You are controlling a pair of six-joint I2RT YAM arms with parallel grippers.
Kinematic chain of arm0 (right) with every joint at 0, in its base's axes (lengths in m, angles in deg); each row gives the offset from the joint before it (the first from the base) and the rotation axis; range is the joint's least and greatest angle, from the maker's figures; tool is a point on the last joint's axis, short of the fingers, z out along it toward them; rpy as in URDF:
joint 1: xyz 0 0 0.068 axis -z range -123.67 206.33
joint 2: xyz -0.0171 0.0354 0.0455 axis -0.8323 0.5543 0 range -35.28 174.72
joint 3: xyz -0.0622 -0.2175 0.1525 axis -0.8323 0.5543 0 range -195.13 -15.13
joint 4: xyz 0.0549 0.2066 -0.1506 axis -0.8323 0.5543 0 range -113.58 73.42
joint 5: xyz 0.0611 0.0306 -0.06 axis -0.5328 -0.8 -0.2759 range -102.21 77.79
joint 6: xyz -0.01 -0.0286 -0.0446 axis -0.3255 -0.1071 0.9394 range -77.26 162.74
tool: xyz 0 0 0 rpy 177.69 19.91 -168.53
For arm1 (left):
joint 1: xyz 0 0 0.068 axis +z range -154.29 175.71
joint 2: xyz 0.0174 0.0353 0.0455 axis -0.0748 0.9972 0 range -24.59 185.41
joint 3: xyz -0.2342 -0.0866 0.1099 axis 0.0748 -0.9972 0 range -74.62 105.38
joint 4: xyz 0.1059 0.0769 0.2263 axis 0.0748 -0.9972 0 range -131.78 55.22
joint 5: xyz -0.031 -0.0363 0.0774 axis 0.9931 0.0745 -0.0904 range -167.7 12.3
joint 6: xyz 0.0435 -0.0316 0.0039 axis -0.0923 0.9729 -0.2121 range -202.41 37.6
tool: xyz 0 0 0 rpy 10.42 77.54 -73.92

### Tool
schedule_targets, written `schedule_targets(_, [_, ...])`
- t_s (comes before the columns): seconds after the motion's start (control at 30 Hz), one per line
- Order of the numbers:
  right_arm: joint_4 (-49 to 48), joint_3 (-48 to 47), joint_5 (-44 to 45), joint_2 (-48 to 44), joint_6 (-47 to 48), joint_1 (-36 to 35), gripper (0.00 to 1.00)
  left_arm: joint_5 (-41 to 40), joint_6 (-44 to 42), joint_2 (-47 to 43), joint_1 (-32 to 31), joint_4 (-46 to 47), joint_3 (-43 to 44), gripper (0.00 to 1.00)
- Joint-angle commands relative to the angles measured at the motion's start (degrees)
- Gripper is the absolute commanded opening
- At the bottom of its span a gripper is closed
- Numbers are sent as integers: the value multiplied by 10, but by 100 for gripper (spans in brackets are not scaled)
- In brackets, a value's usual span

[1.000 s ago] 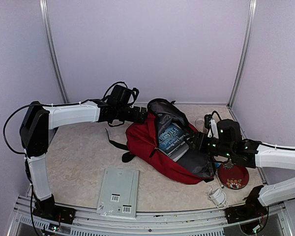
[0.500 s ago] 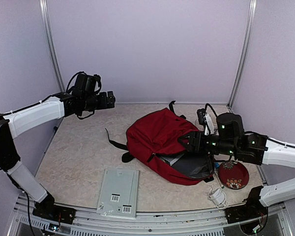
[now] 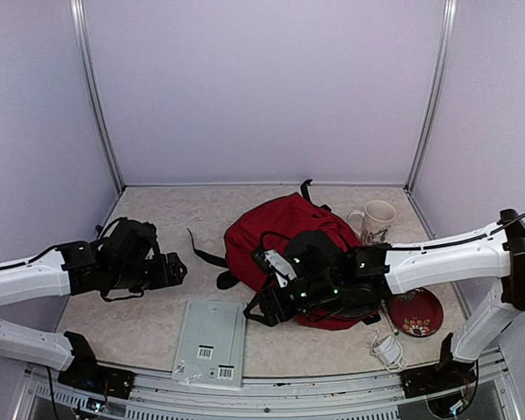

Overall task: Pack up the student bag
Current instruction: Adjust the book at the center of the board.

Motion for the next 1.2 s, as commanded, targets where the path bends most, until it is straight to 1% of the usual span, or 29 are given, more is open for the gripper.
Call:
schedule_targets(0.0, [36,-30,-42,74,-8,-12,68,14,118,-19,-46,-34,-54,82])
schedule_targets(0.1, [29,-48,-54,124,-27,-13,69,4,147,-2,-91,-42,-65,79])
schedule_targets(0.2, [36,-79,-66,171,-33,-14,70,34,157,24,-111,-23,-85,78])
schedule_targets(0.27, [44,-99,-69,197,-32,-15,70,58,152,33,-117,5,-105,78])
schedule_targets(0.37, [30,-118,-72,225,-35,-13,71,88,143,28,-119,56,-141,79])
schedule_targets(0.5, [6,-165,-118,269,-24,-7,71,121,148,32,-119,112,-174,80])
schedule_targets(0.57, [-17,-190,-142,287,-23,6,71,131,144,38,-119,140,-183,82])
schedule_targets(0.63, [-46,-213,-153,300,-30,28,69,130,138,42,-119,159,-184,82])
schedule_targets(0.67, [-53,-230,-152,303,-29,38,68,134,136,41,-119,171,-184,81])
schedule_targets(0.77, [-46,-322,-128,325,3,58,66,152,145,35,-119,197,-193,77])
schedule_targets(0.83, [-20,-397,-140,355,25,68,66,163,158,28,-121,206,-202,76])
schedule_targets(0.9, [8,-450,-158,377,38,78,66,161,166,16,-129,206,-207,77])
schedule_targets(0.97, [11,-453,-141,364,45,82,66,139,179,-6,-143,185,-207,79])
schedule_targets(1.03, [22,-440,-104,338,61,86,66,119,190,-27,-157,166,-207,80])
schedule_targets(1.1, [57,-433,-65,313,80,86,67,100,190,-42,-166,145,-196,81])
schedule_targets(1.17, [96,-419,-20,288,87,86,68,70,176,-45,-166,114,-165,83])
